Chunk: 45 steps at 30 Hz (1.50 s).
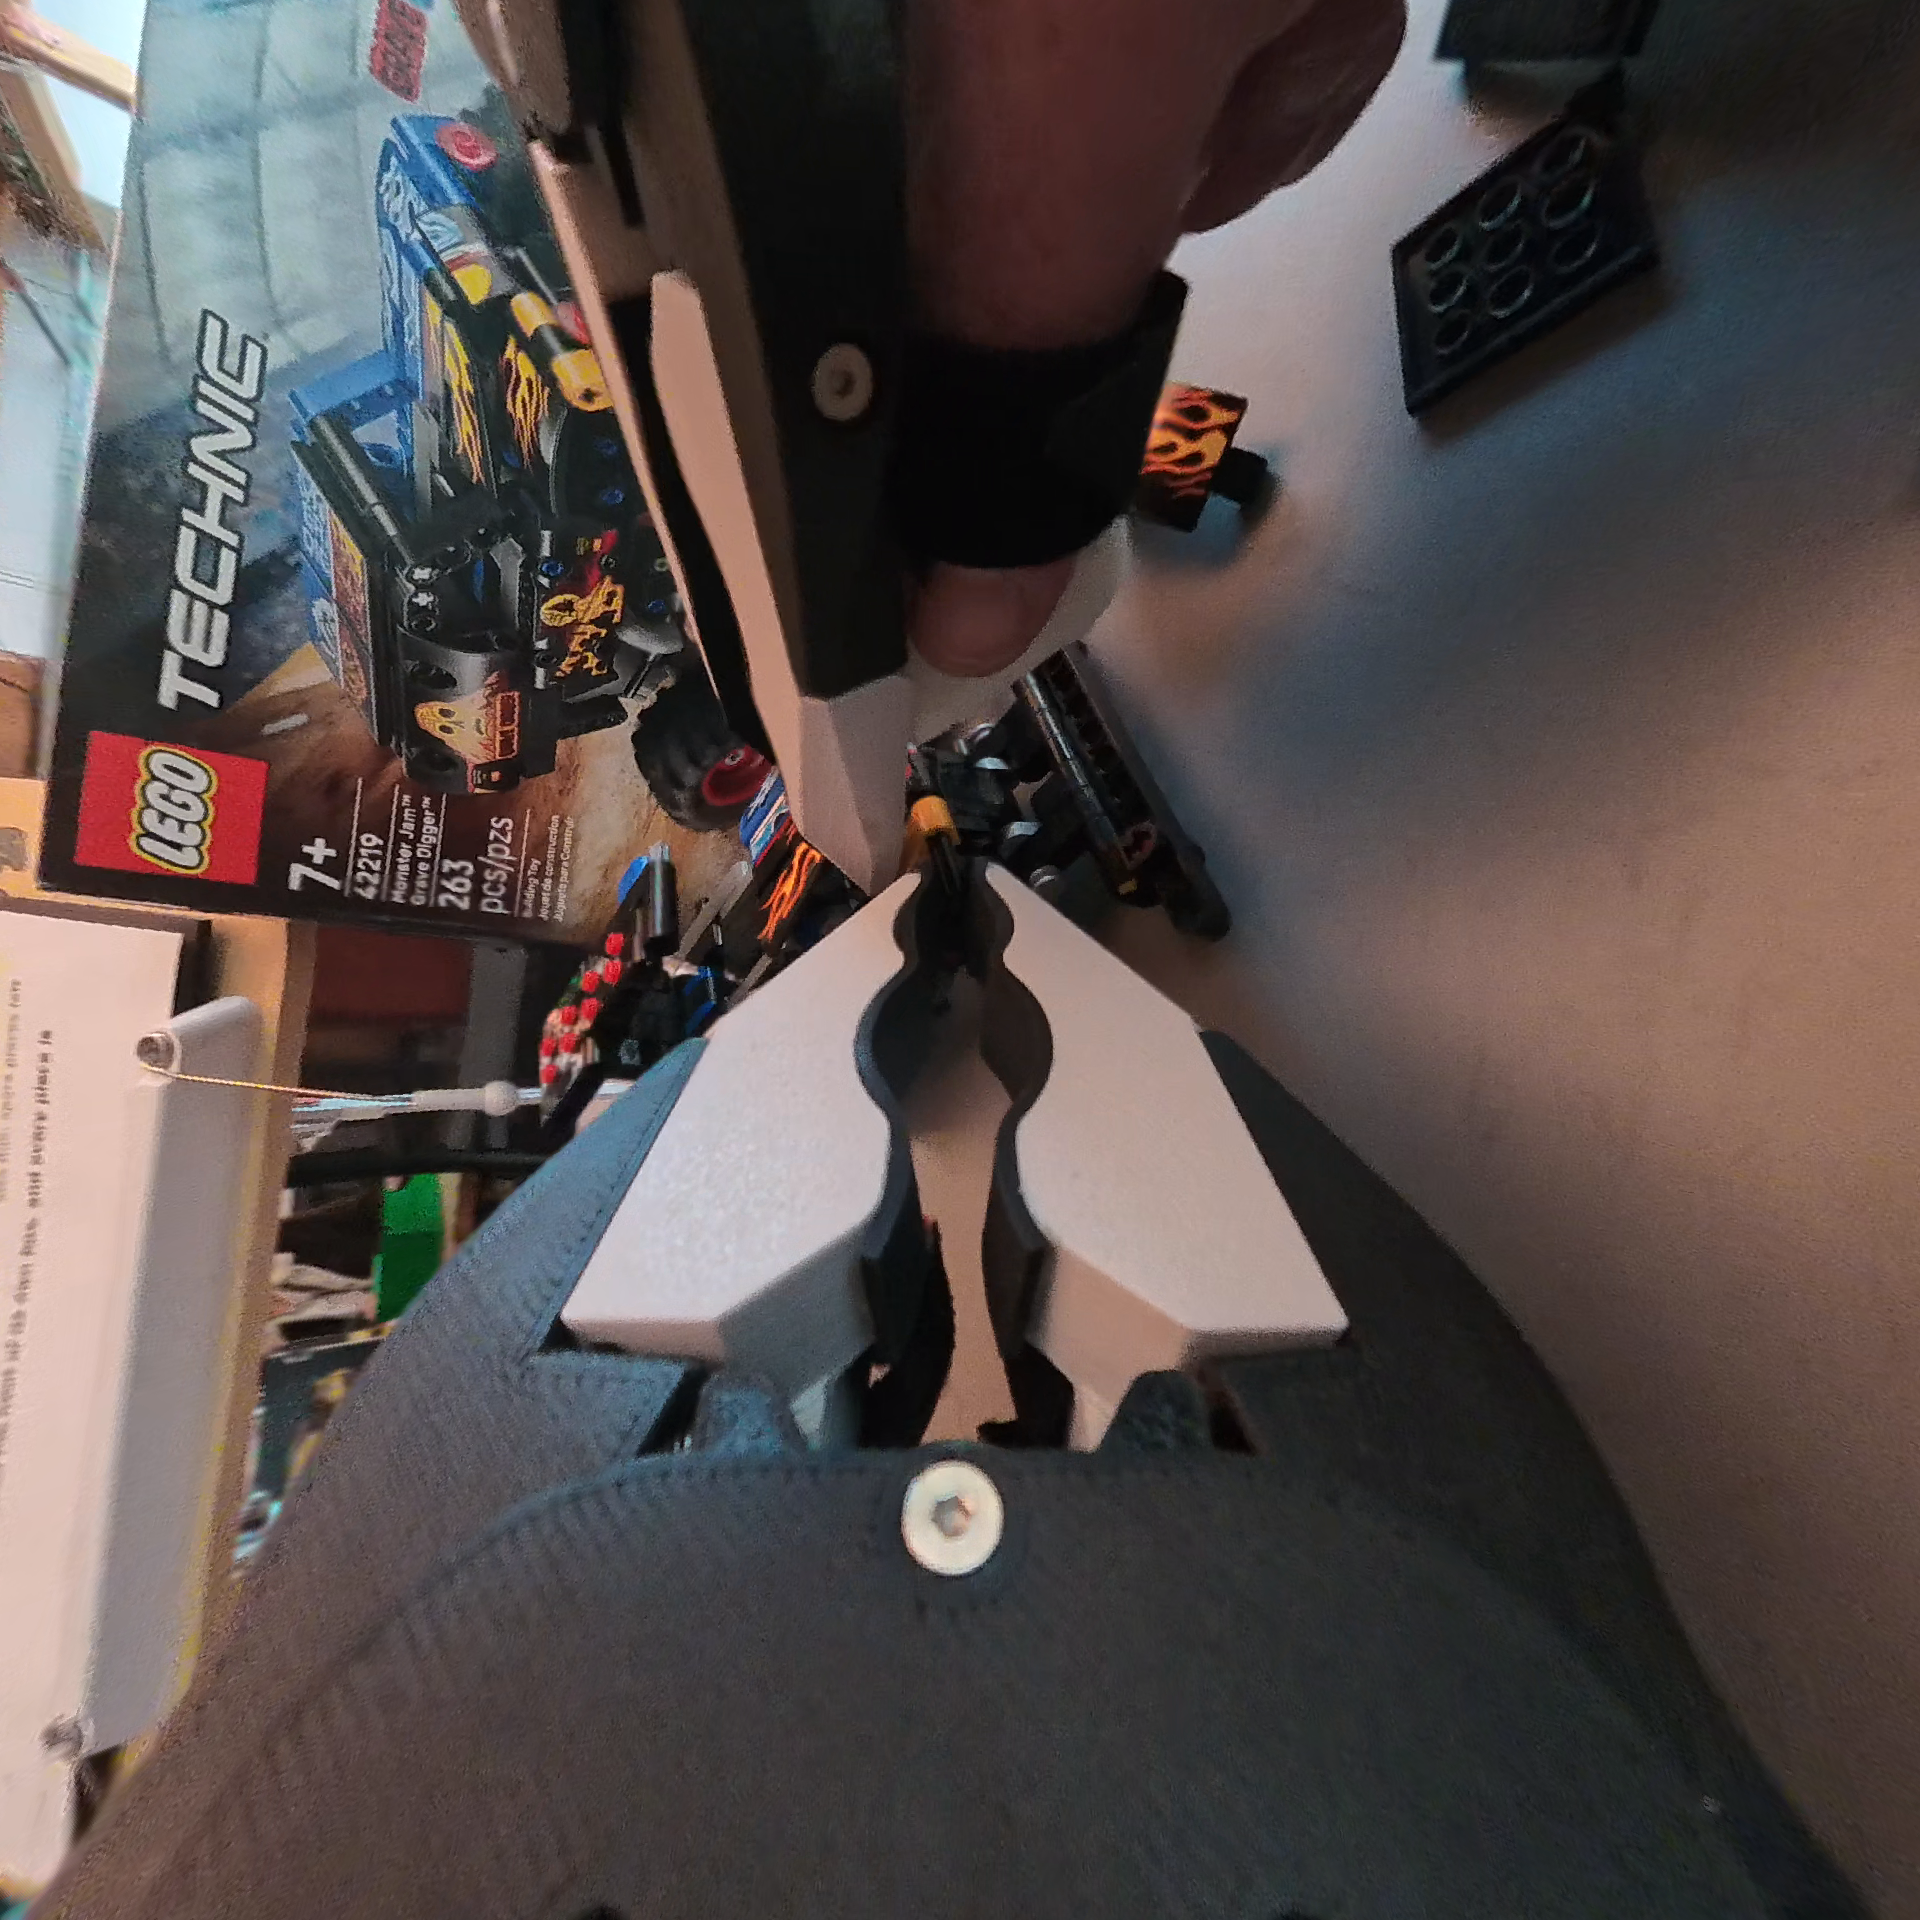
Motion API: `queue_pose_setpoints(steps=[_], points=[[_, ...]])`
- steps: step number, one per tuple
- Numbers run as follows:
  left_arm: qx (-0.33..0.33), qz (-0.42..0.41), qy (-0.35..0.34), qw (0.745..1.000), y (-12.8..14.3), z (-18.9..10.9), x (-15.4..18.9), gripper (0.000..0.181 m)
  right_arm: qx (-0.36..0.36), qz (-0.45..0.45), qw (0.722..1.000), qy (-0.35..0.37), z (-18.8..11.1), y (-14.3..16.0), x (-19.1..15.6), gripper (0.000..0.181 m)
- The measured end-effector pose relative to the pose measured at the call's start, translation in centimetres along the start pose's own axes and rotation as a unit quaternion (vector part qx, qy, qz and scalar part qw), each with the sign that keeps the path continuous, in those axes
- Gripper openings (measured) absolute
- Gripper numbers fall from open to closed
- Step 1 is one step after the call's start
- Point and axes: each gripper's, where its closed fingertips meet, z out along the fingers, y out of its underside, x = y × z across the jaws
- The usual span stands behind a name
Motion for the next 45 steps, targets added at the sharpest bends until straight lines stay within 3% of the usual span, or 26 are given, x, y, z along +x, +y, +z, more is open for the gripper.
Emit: queue_pose_setpoints(steps=[5,9,13,14,15,17,21,26,27,29,33,35,39,41,42,43,45], points=[[-0.006,0.017,-0.01,1.0,0.5,-0.4,0.1,0.001,0.002,-0.017,1.0,0.005,0.1,-0.1,-0.5,0.04],[0.005,-0.025,0.006,1.0,0.9,-0.6,0.1,0.001,0.002,-0.024,1.0,0.013,0.3,-0.3,-0.6,0.039],[-0.008,0.033,-0.018,0.999,0.9,-0.8,0.2,0.0,0.003,-0.023,1.0,0.014,0.3,-0.3,-0.7,0.039],[-0.008,0.046,-0.02,0.999,0.8,-0.9,0.3,0.0,0.0,-0.026,0.999,0.023,0.2,-0.2,-0.5,0.038],[0.027,0.048,0.002,0.998,-0.4,-1.6,1.6,0.0,-0.012,-0.038,0.996,0.075,0.1,0.3,1.6,0.035],[0.037,0.101,0.003,0.994,-1.3,-2.7,3.7,0.0,-0.018,0.011,0.997,0.077,-0.7,1.1,3.6,0.034],[0.042,-0.021,0.047,0.998,0.2,-2.8,1.5,0.0,-0.004,-0.011,1.0,0.011,-0.3,0.1,-0.3,0.03],[0.069,-0.033,0.071,0.995,0.0,-3.5,1.6,0.0,0.002,-0.002,1.0,-0.016,-0.4,0.1,-0.8,0.027],[0.077,-0.034,0.061,0.995,-0.2,-3.8,1.1,0.002,0.002,-0.001,0.999,-0.033,-0.5,0.1,-1.3,0.028],[0.073,-0.043,0.039,0.996,0.1,-4.0,-0.4,0.022,0.005,-0.005,0.999,-0.049,-1.2,-0.1,-1.7,0.028],[0.056,-0.041,0.01,0.998,0.4,-4.3,-3.8,0.048,0.039,-0.032,0.996,-0.067,-2.9,-1.0,-2.1,0.047],[0.034,-0.053,0.041,0.997,0.7,-3.4,-4.5,0.065,-0.003,-0.045,0.997,-0.067,-2.0,0.8,-1.9,0.064],[-0.041,-0.028,0.139,0.989,2.3,-0.4,-3.0,0.08,-0.027,-0.053,0.996,-0.064,-0.6,1.9,-2.0,0.076],[-0.066,-0.029,0.188,0.98,3.2,0.5,-1.7,0.071,-0.023,-0.055,0.996,-0.073,-0.2,1.9,-2.4,0.067],[-0.068,-0.019,0.183,0.981,3.2,0.8,-1.9,0.054,-0.022,-0.058,0.995,-0.079,-0.3,1.9,-2.6,0.054],[-0.073,-0.018,0.19,0.979,3.3,0.9,-1.6,0.055,-0.021,-0.057,0.994,-0.09,-0.4,1.9,-2.9,0.043],[-0.061,-0.007,0.197,0.978,3.3,0.4,-1.3,0.055,-0.018,-0.044,0.99,-0.131,-1.0,1.9,-3.9,0.044]])
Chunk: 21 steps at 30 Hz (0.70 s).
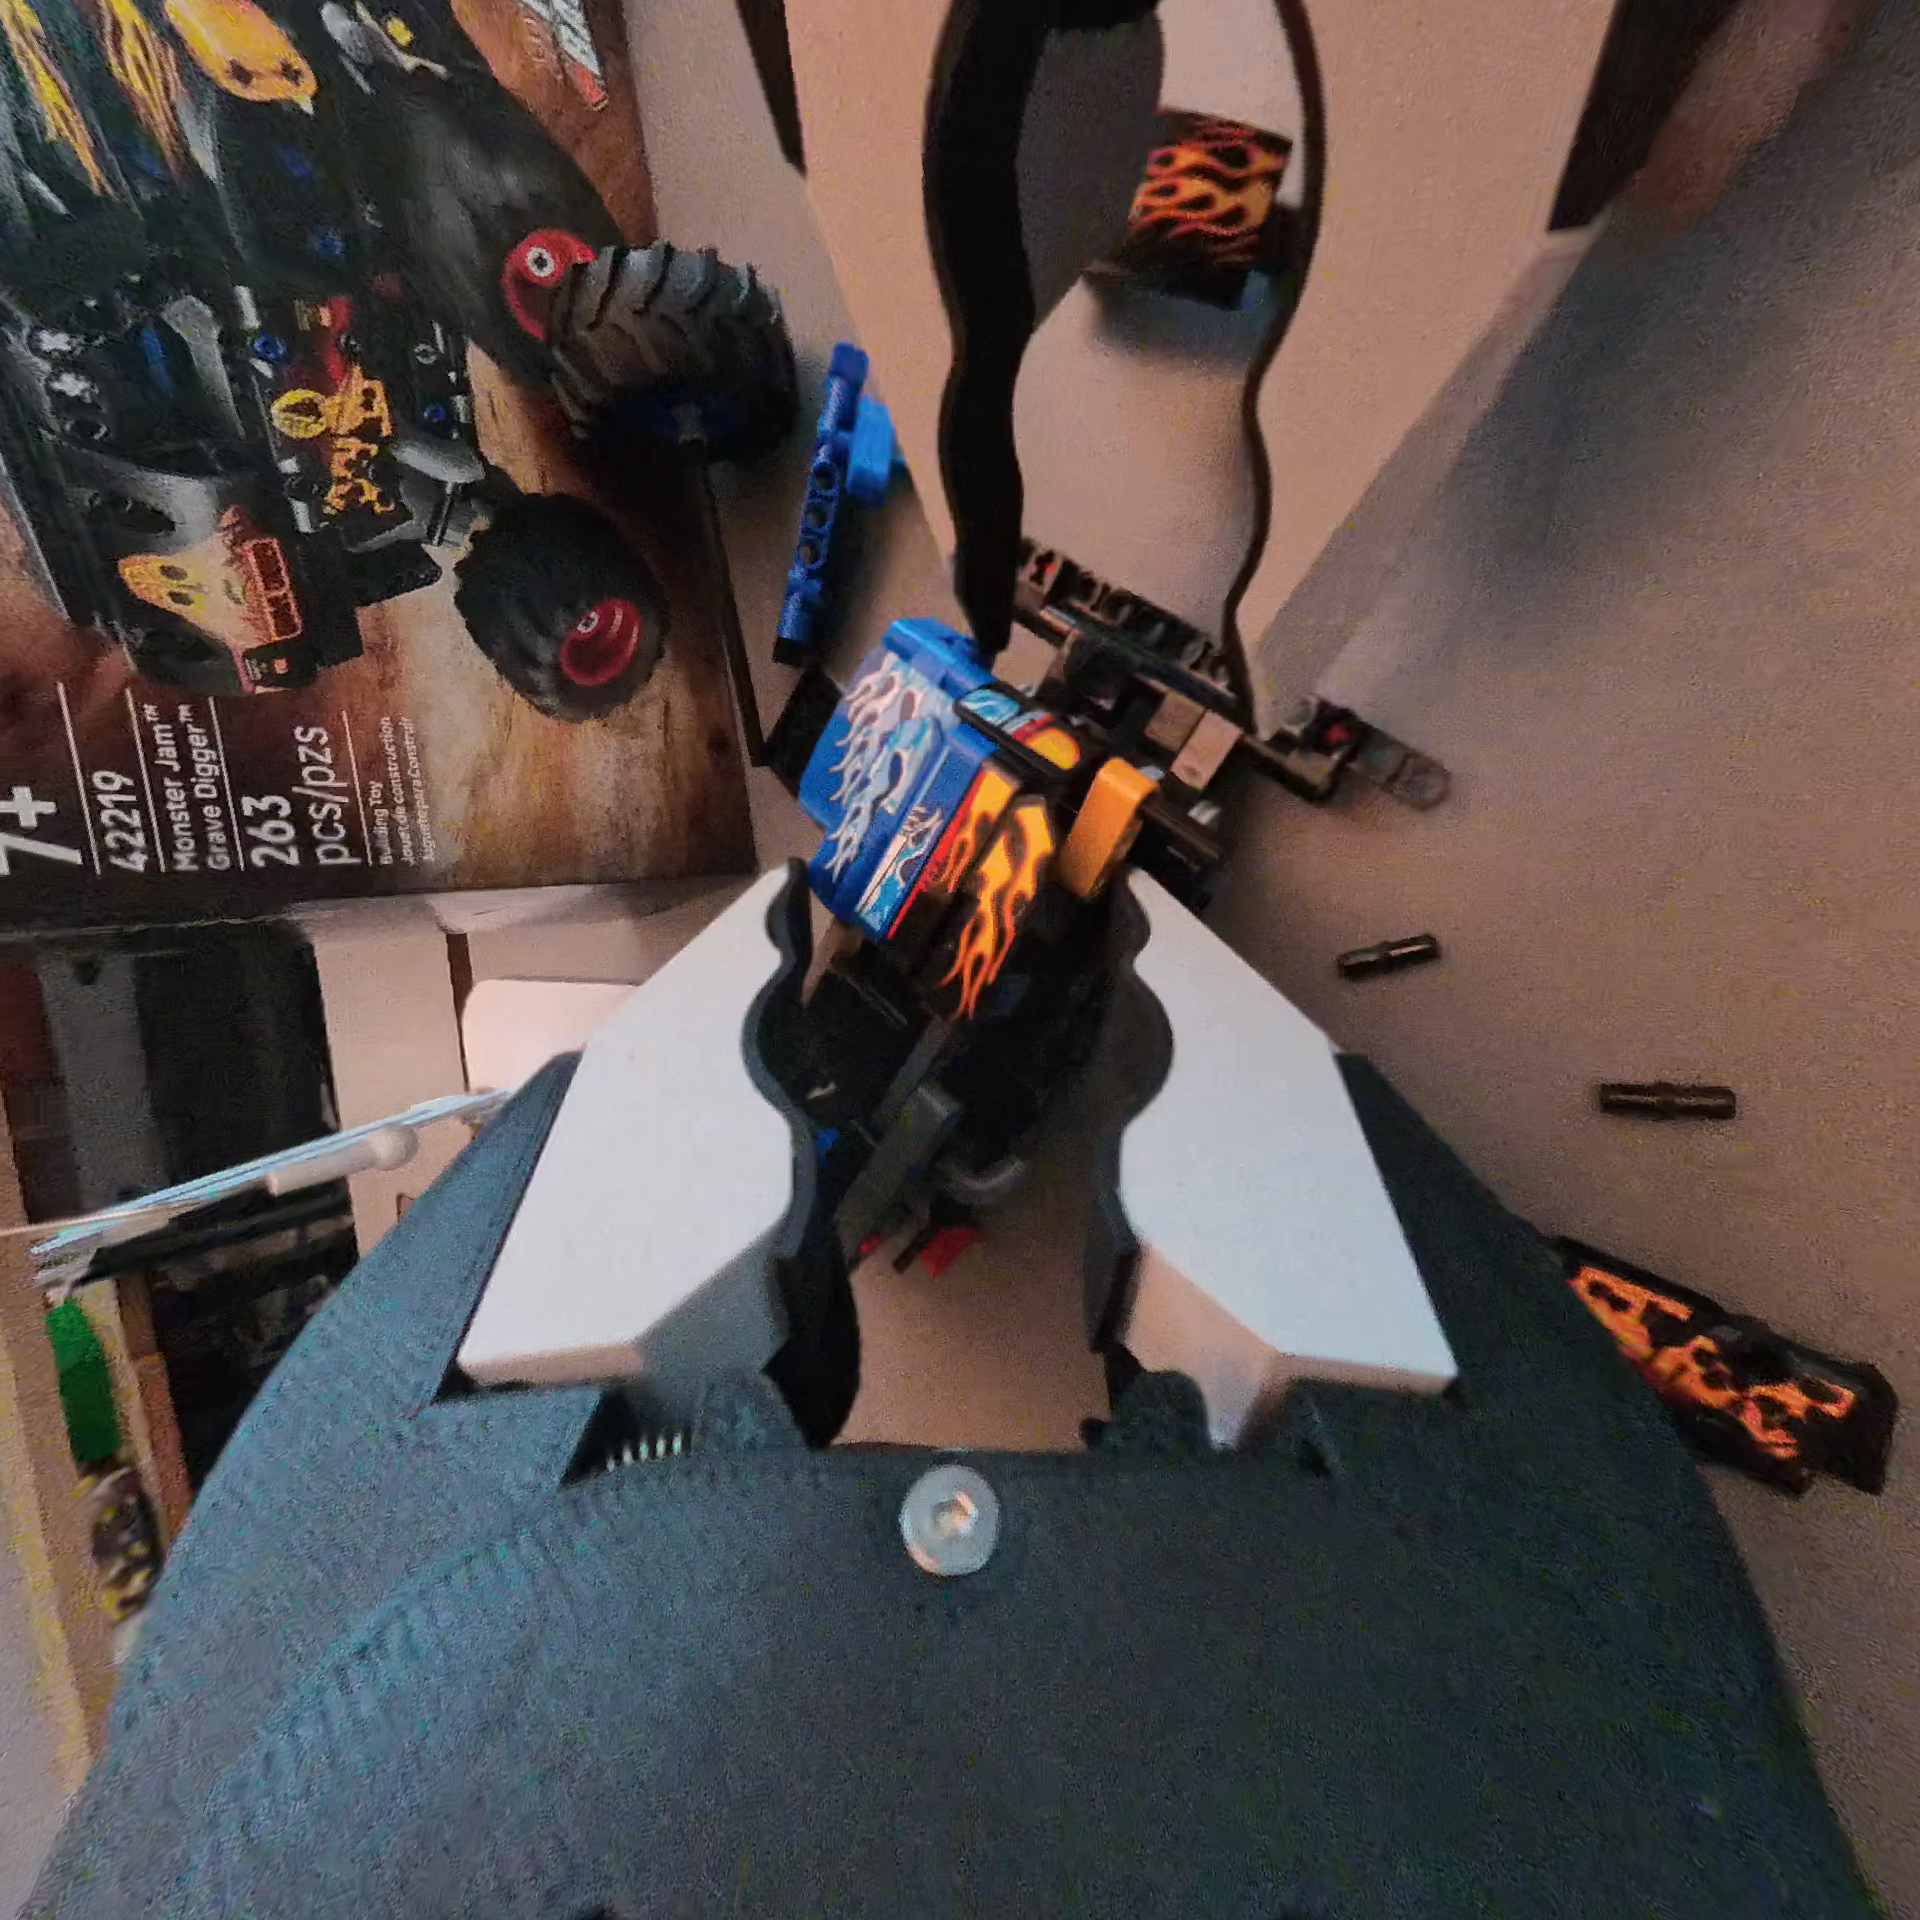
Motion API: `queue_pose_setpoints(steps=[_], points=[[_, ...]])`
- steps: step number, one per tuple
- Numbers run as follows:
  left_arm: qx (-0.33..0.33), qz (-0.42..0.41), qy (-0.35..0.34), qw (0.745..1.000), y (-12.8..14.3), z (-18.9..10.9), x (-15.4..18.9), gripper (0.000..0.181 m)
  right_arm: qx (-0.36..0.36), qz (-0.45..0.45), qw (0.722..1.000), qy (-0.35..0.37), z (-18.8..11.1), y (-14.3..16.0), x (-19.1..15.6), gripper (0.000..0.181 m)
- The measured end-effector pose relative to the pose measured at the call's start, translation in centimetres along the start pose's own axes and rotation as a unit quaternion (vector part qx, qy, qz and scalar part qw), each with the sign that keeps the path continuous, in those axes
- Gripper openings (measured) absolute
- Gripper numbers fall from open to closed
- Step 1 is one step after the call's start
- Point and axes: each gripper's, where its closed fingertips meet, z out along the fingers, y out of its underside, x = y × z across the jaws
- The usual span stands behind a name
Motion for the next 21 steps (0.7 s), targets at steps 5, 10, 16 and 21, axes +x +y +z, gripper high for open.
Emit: queue_pose_setpoints(steps=[5,10,16,21], points=[[0.067,0.032,-0.001,0.997,-0.1,-1.4,1.7,0.054,0.072,0.056,0.995,-0.038,-2.4,-1.8,0.6,0.041],[0.109,0.067,-0.016,0.992,-0.9,-2.3,3.2,0.053,0.049,0.041,0.994,-0.089,-1.1,-1.0,-1.3,0.032],[0.153,0.084,-0.03,0.984,-0.6,-3.6,4.3,0.053,0.077,0.086,0.979,-0.17,-1.4,-1.8,-2.7,0.01],[0.163,0.095,-0.041,0.981,-0.5,-4.3,5.1,0.051,0.078,0.109,0.974,-0.18,-1.0,-2.1,-3.0,0.019]])
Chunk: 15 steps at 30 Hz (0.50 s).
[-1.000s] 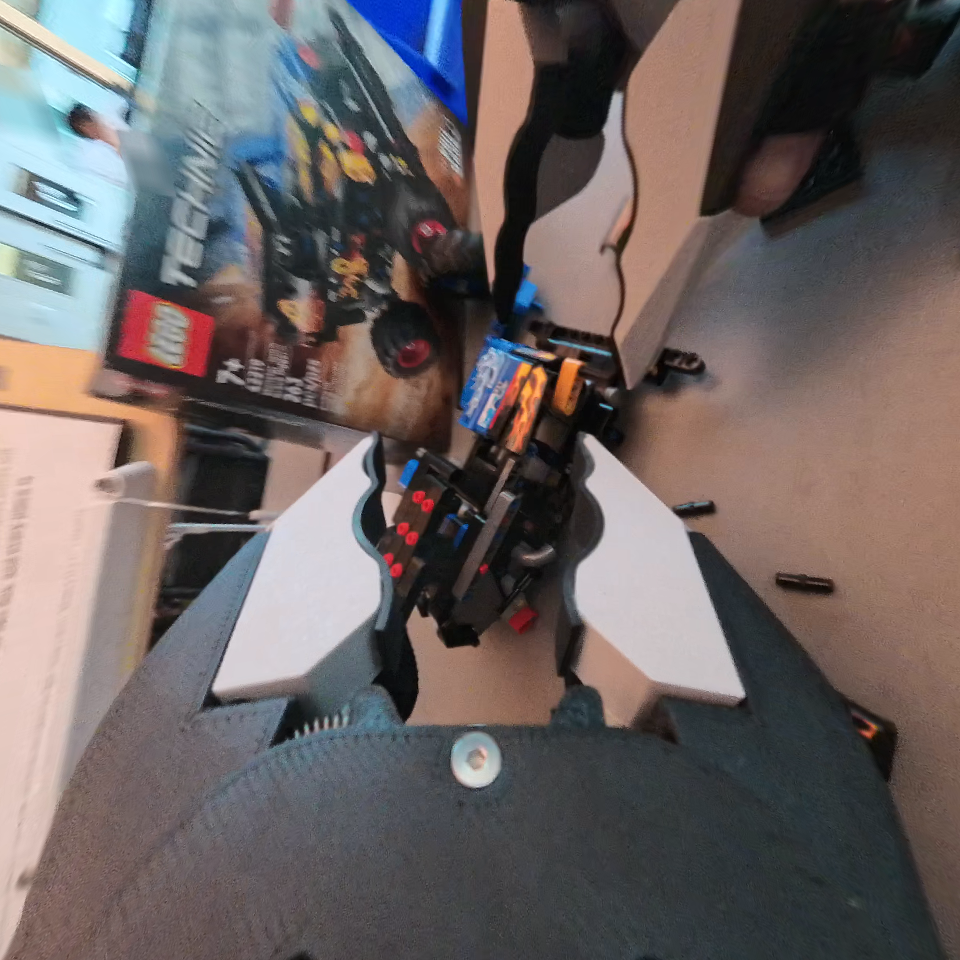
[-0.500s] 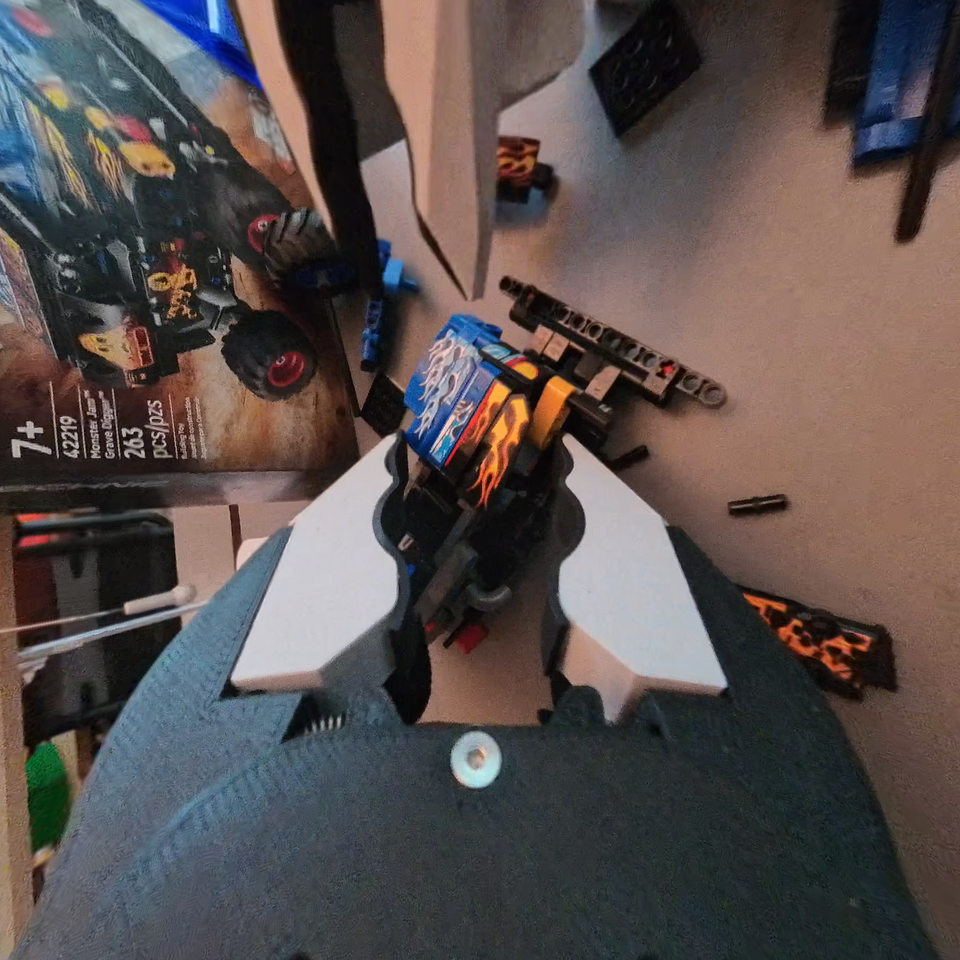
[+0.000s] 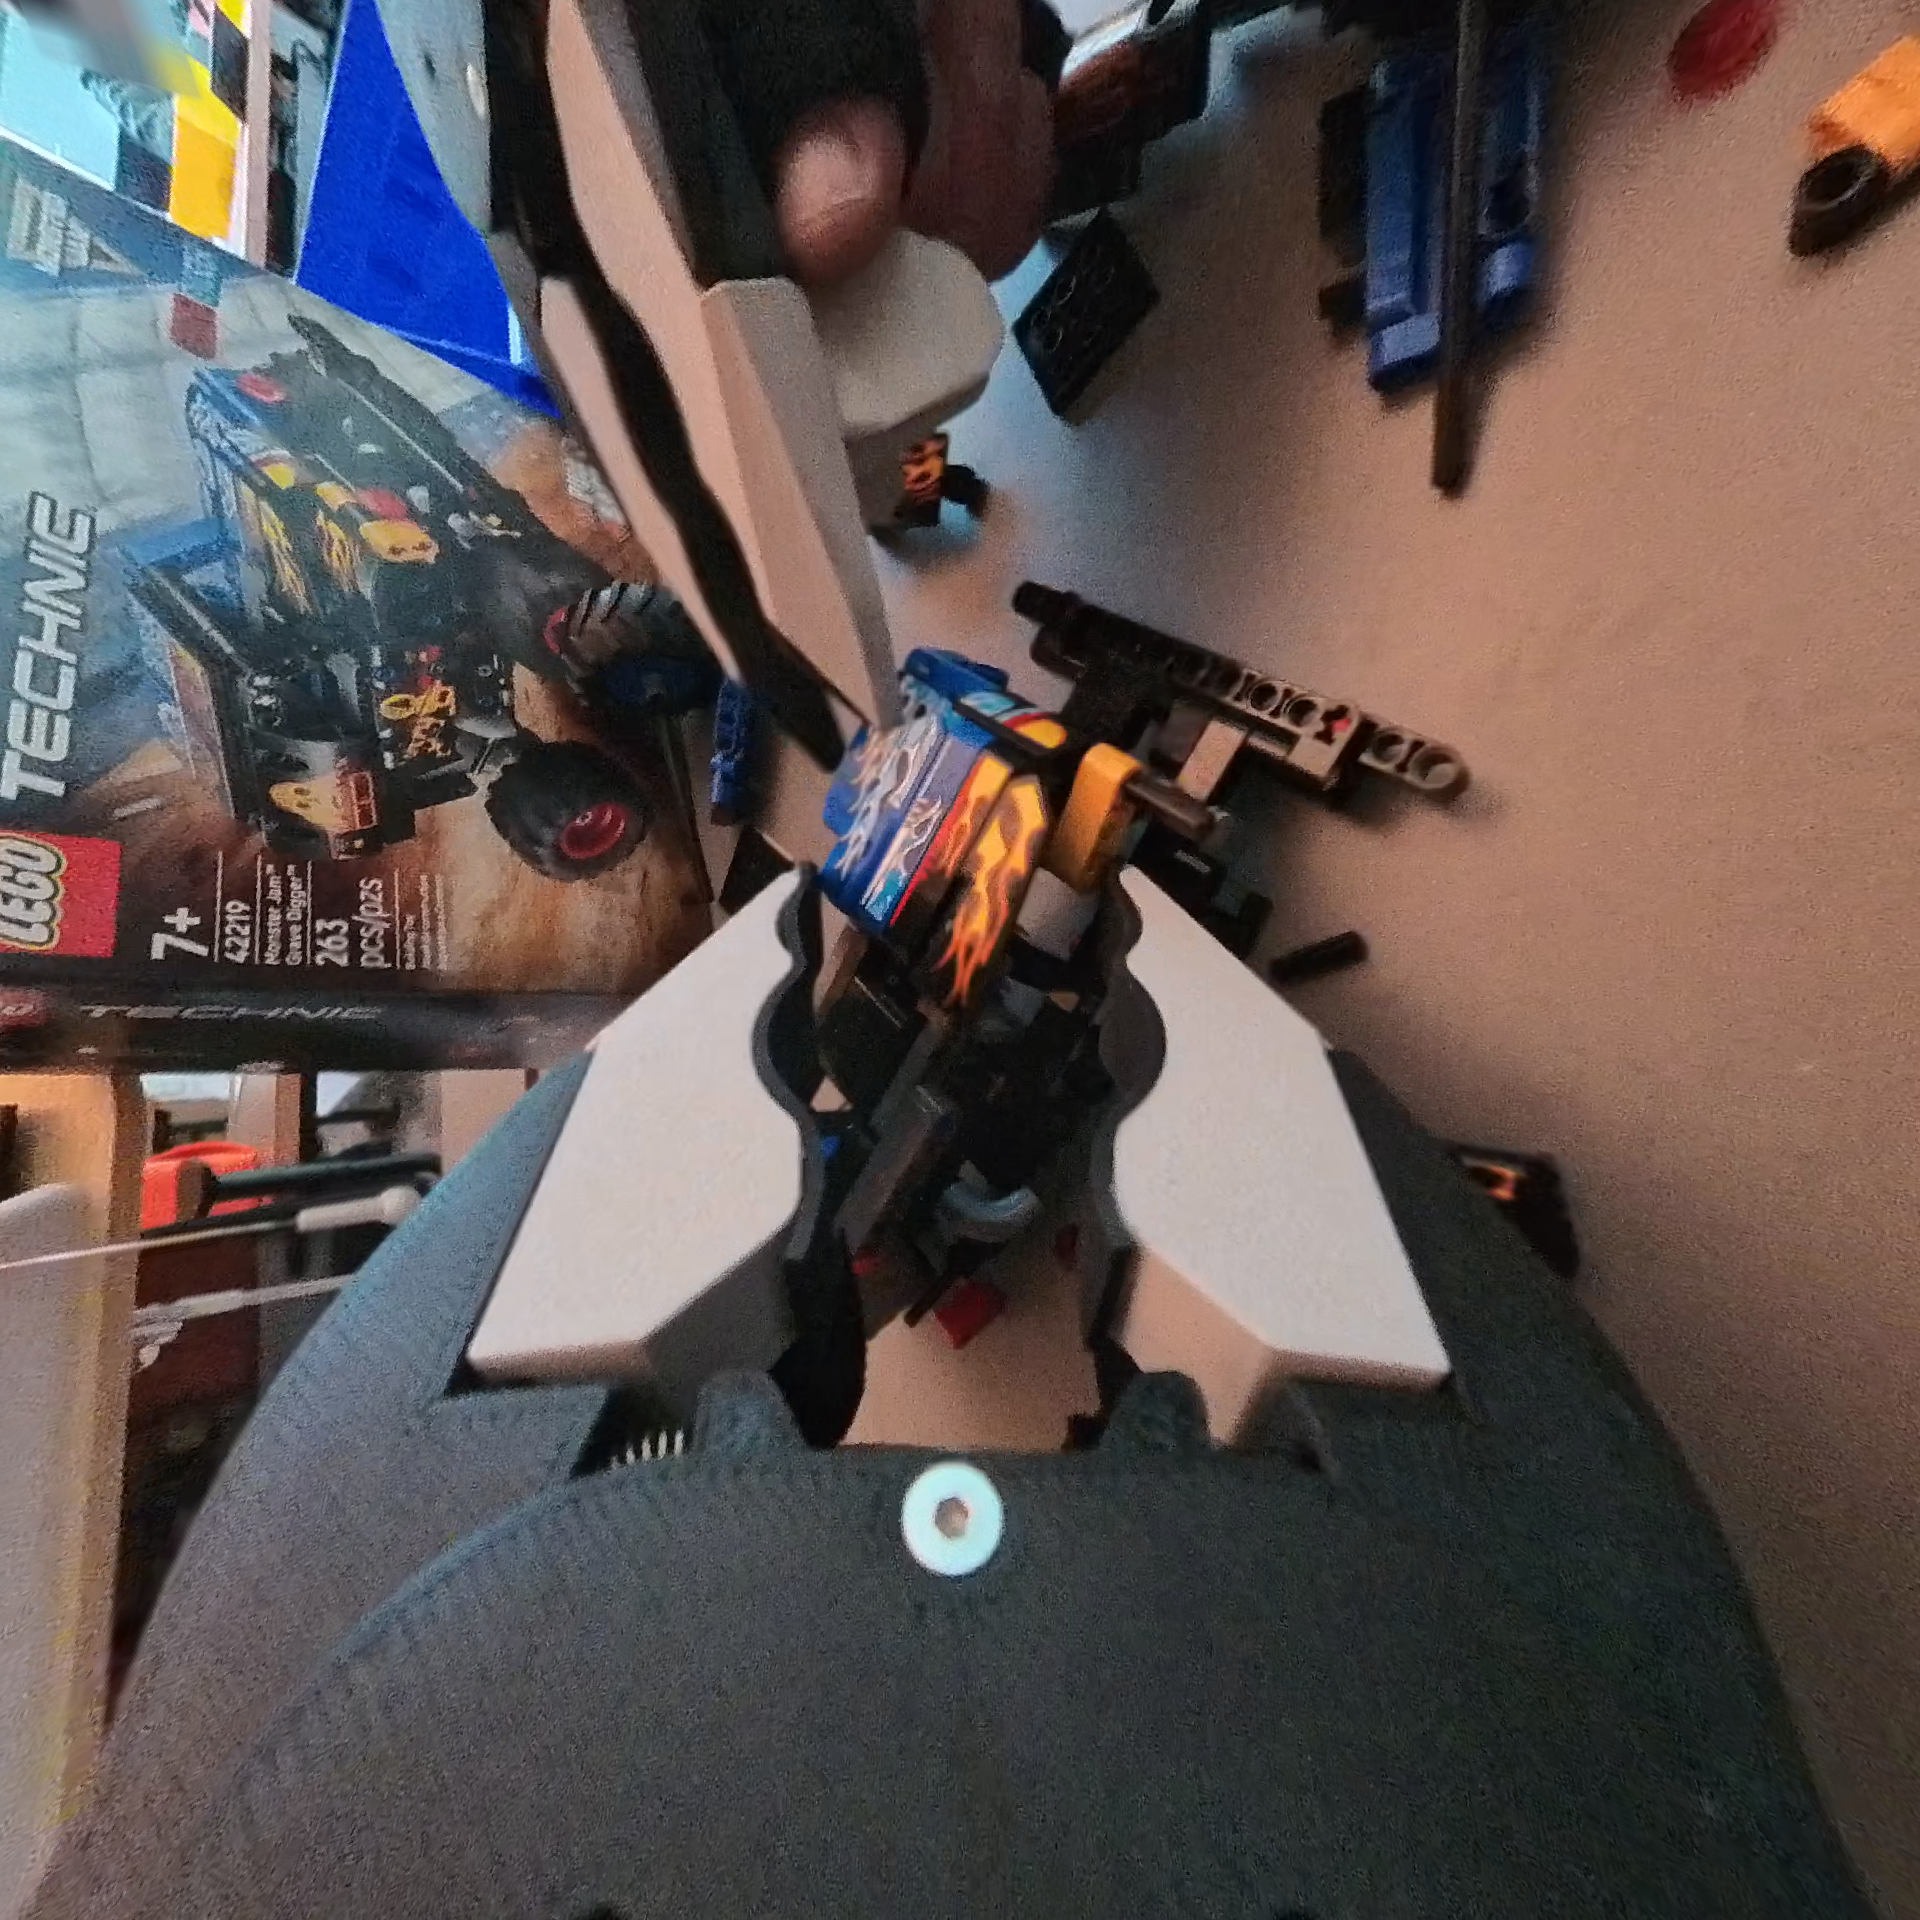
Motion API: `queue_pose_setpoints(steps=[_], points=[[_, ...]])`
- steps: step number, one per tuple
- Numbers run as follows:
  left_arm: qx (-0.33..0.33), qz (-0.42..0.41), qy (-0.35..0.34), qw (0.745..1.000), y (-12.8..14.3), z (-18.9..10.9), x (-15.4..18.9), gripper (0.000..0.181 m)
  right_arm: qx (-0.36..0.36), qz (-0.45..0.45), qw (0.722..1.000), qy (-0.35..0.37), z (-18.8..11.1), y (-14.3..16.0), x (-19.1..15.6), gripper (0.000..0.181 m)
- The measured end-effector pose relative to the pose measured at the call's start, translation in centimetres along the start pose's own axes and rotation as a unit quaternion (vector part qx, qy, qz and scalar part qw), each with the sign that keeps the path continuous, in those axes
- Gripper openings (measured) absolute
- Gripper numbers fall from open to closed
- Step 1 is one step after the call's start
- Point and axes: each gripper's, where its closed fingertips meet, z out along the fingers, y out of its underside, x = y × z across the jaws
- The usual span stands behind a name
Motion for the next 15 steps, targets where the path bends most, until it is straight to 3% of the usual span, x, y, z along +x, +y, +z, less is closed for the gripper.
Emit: queue_pose_setpoints(steps=[1,9,12,15], points=[[0.011,0.001,-0.001,1.0,-0.4,0.0,0.3,0.05,-0.002,0.01,1.0,0.001,0.3,0.0,0.1,0.025],[0.009,0.018,-0.024,1.0,-0.5,-0.6,0.7,0.047,-0.003,0.027,0.999,-0.023,0.1,0.1,-0.3,0.0],[0.004,0.01,-0.033,0.999,-0.1,-1.1,0.7,0.045,-0.014,0.007,1.0,-0.021,0.0,0.5,-0.7,0.0],[-0.003,-0.002,-0.041,0.999,0.1,-1.4,0.4,0.045,-0.013,-0.028,0.999,0.027,-0.4,0.0,0.2,0.0]])
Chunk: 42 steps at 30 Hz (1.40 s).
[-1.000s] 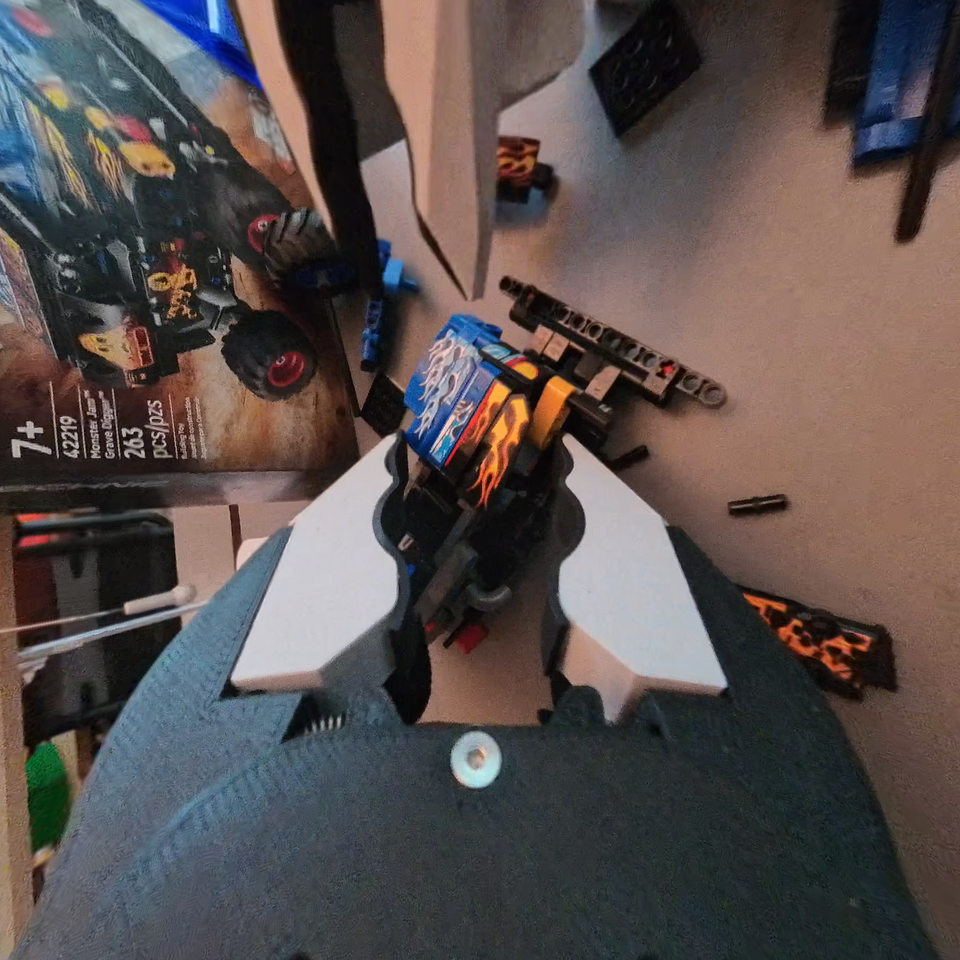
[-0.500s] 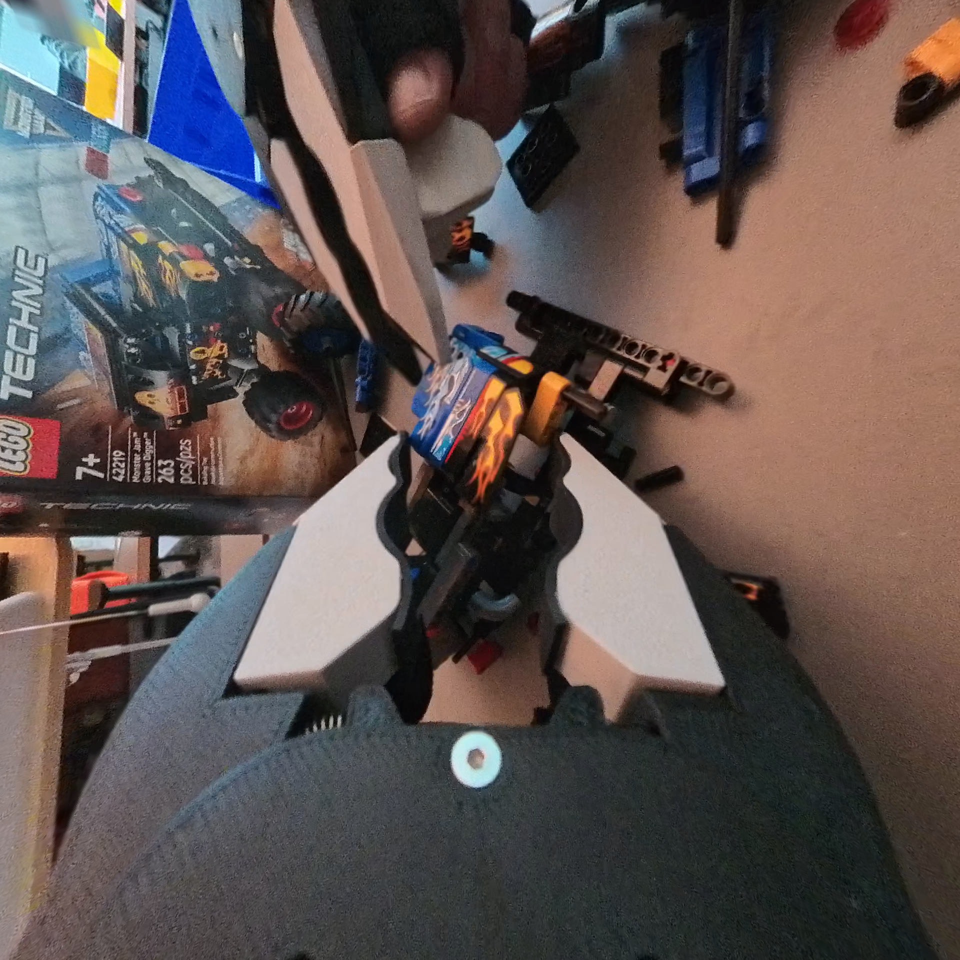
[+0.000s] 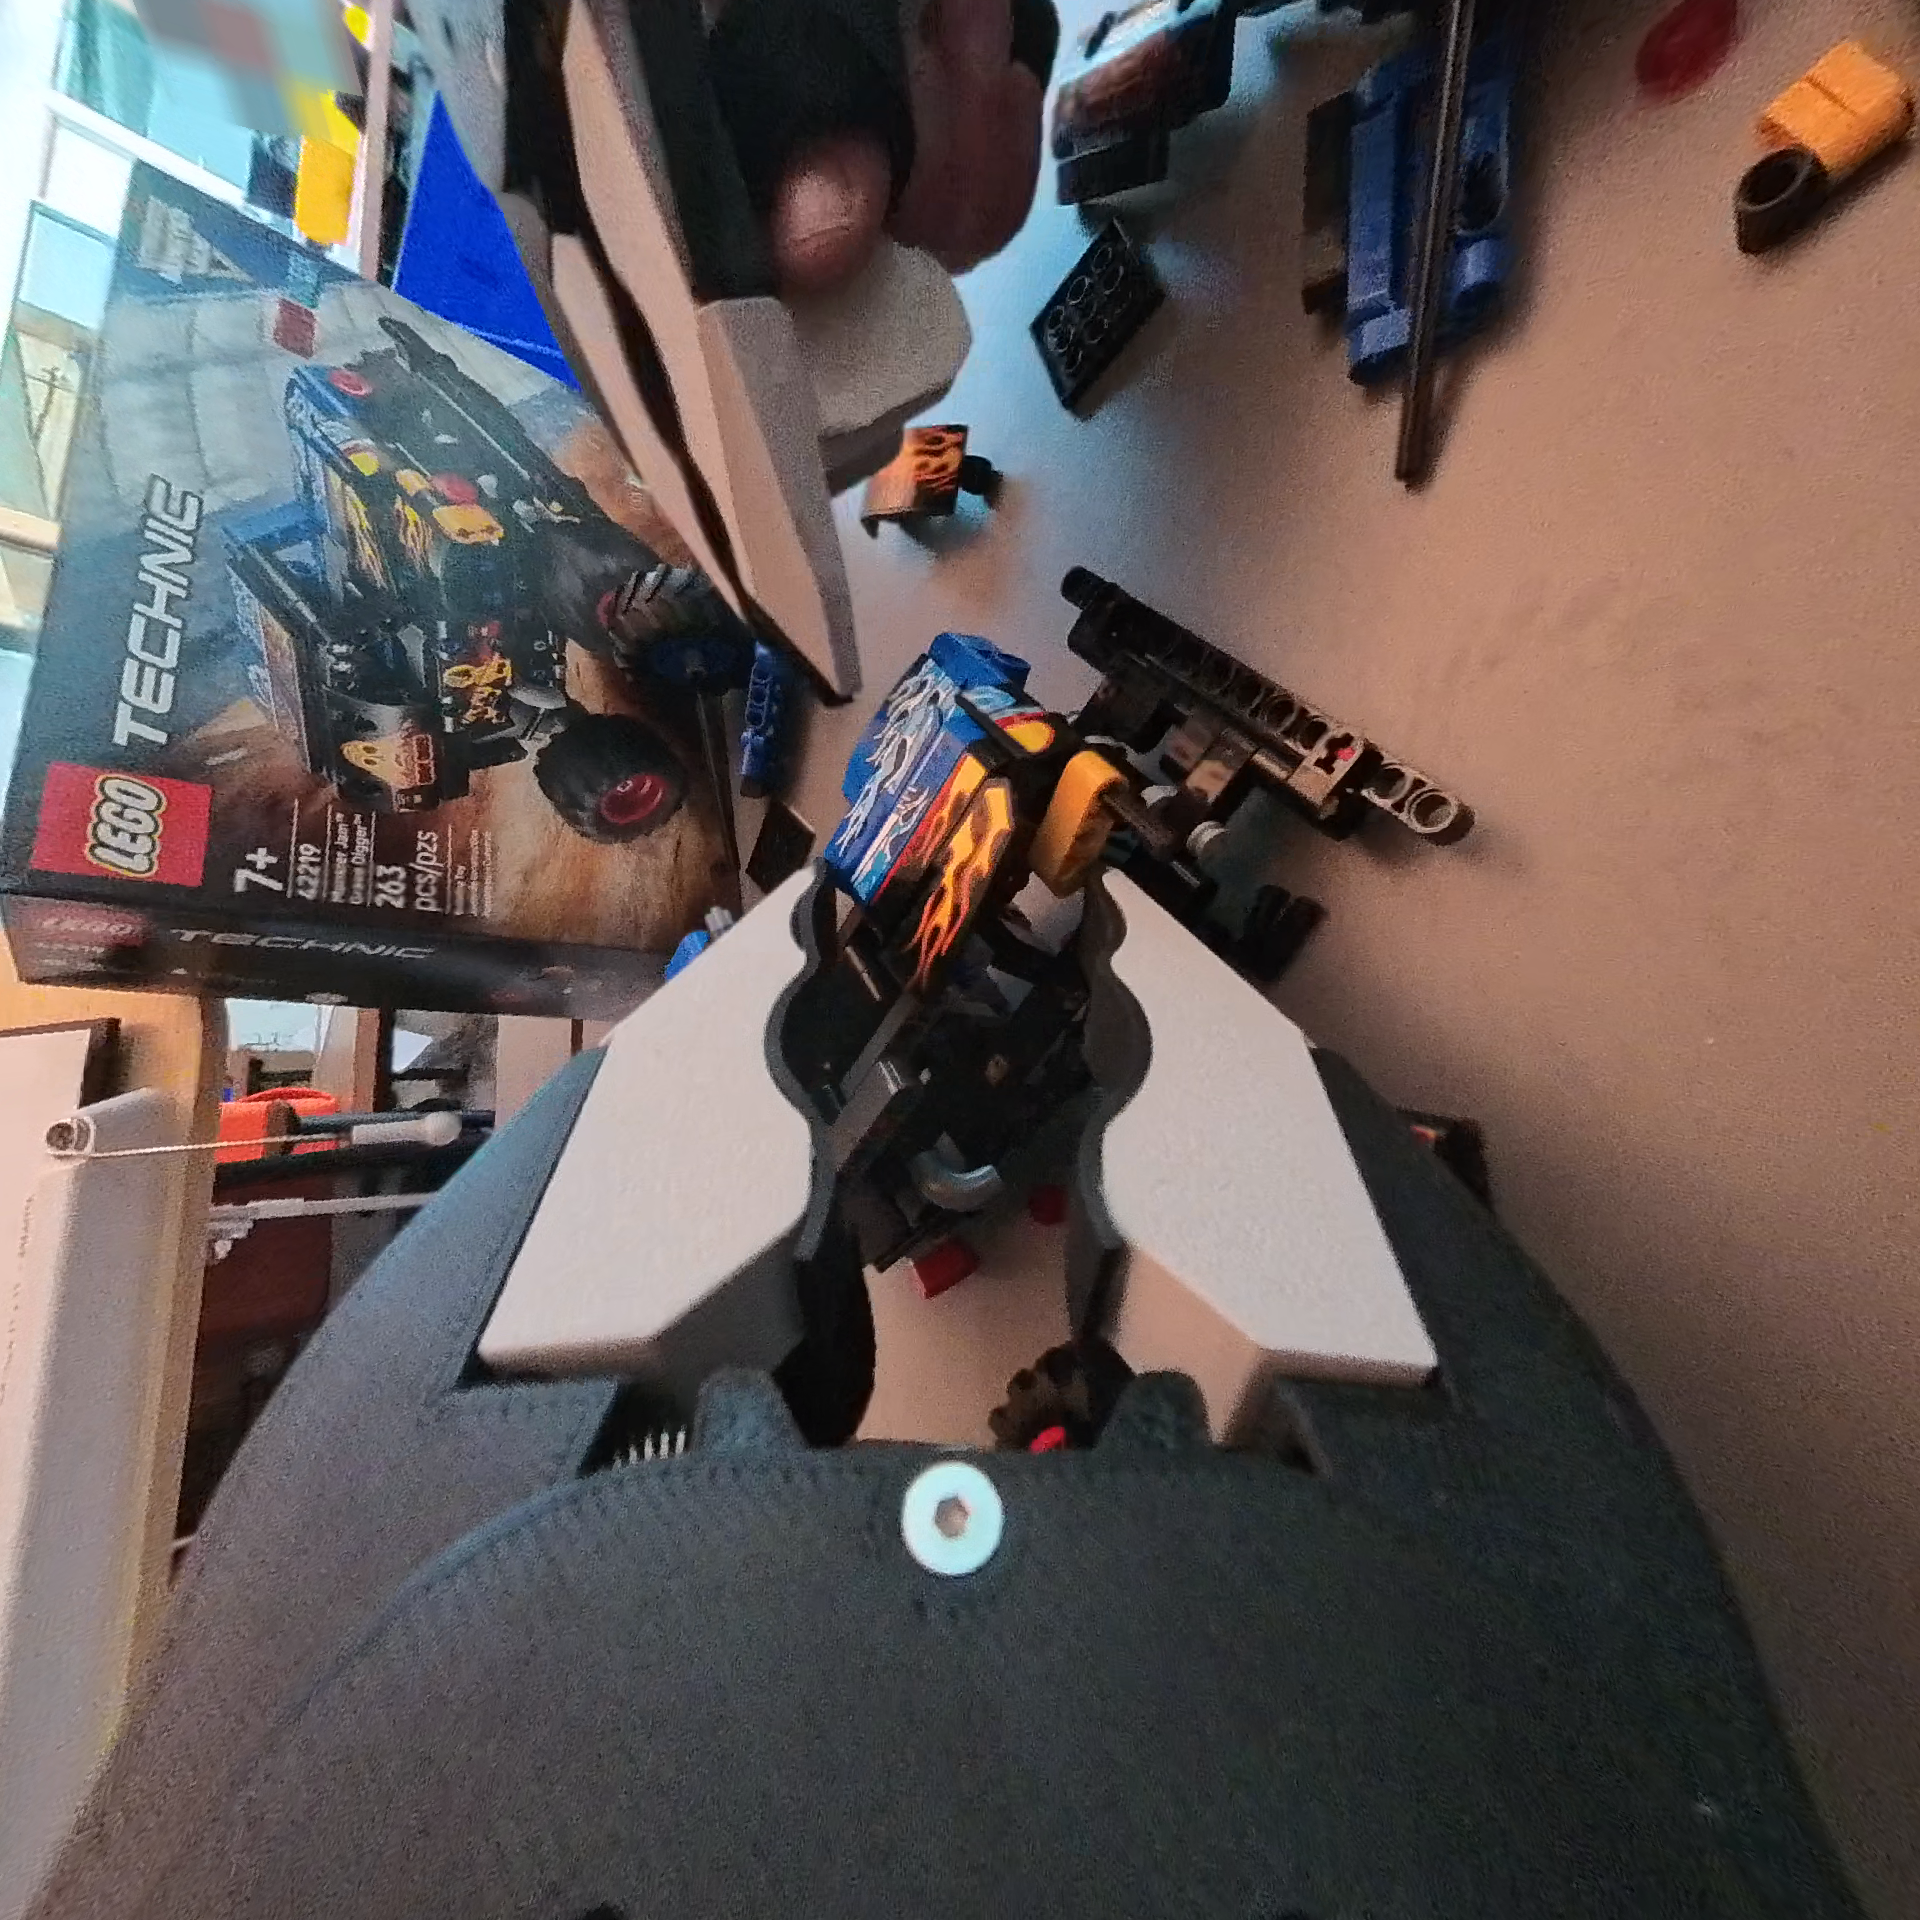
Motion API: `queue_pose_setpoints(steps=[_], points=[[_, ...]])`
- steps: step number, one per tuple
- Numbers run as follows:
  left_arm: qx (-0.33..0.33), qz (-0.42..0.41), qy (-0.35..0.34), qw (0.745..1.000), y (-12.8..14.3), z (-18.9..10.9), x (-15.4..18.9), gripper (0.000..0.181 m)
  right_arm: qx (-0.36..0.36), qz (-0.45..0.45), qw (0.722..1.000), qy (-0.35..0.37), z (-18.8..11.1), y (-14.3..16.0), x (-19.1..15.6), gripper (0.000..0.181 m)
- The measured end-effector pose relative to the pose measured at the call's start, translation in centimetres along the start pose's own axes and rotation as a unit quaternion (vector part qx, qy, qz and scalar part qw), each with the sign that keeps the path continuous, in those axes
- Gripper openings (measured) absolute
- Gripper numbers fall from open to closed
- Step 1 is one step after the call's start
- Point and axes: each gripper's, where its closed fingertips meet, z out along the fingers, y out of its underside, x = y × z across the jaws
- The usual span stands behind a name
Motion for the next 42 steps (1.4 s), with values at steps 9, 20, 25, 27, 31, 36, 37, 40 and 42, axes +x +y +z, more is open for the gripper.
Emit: queue_pose_setpoints(steps=[9,20,25,27,31,36,37,40,42], points=[[-0.014,-0.017,0.012,1.0,0.1,-1.1,0.4,0.043,-0.051,-0.152,0.985,0.058,1.3,0.1,-1.8,0.007],[-0.065,-0.019,0.0,0.998,1.3,-2.9,0.3,0.038,-0.047,-0.179,0.98,0.073,2.8,-0.6,-2.5,0.0],[-0.083,0.113,-0.031,0.99,0.0,-1.8,0.0,0.014,-0.042,-0.165,0.983,0.072,2.8,-0.7,-2.3,0.0],[-0.094,0.151,-0.048,0.983,0.1,-1.4,-0.4,0.012,-0.043,-0.162,0.983,0.08,2.7,-0.6,-2.0,0.0],[-0.109,0.168,-0.081,0.976,-0.3,-1.0,-0.6,0.008,-0.052,-0.144,0.983,0.105,2.2,-0.6,-1.2,0.0],[-0.098,0.131,-0.116,0.98,-0.7,-0.9,-0.5,0.008,0.012,-0.166,0.979,0.118,1.3,-3.7,-2.6,0.0],[-0.097,0.133,-0.124,0.978,-0.8,-0.9,-0.6,0.008,-0.001,-0.168,0.979,0.114,1.9,-3.2,-2.8,0.0],[-0.101,0.14,-0.133,0.976,-1.1,-0.7,-0.4,0.007,-0.024,-0.156,0.981,0.117,3.3,-2.1,-2.2,0.0],[-0.104,0.135,-0.144,0.975,-1.1,-0.8,-0.3,0.007,-0.017,-0.155,0.98,0.127,3.3,-2.0,-1.5,0.0]])
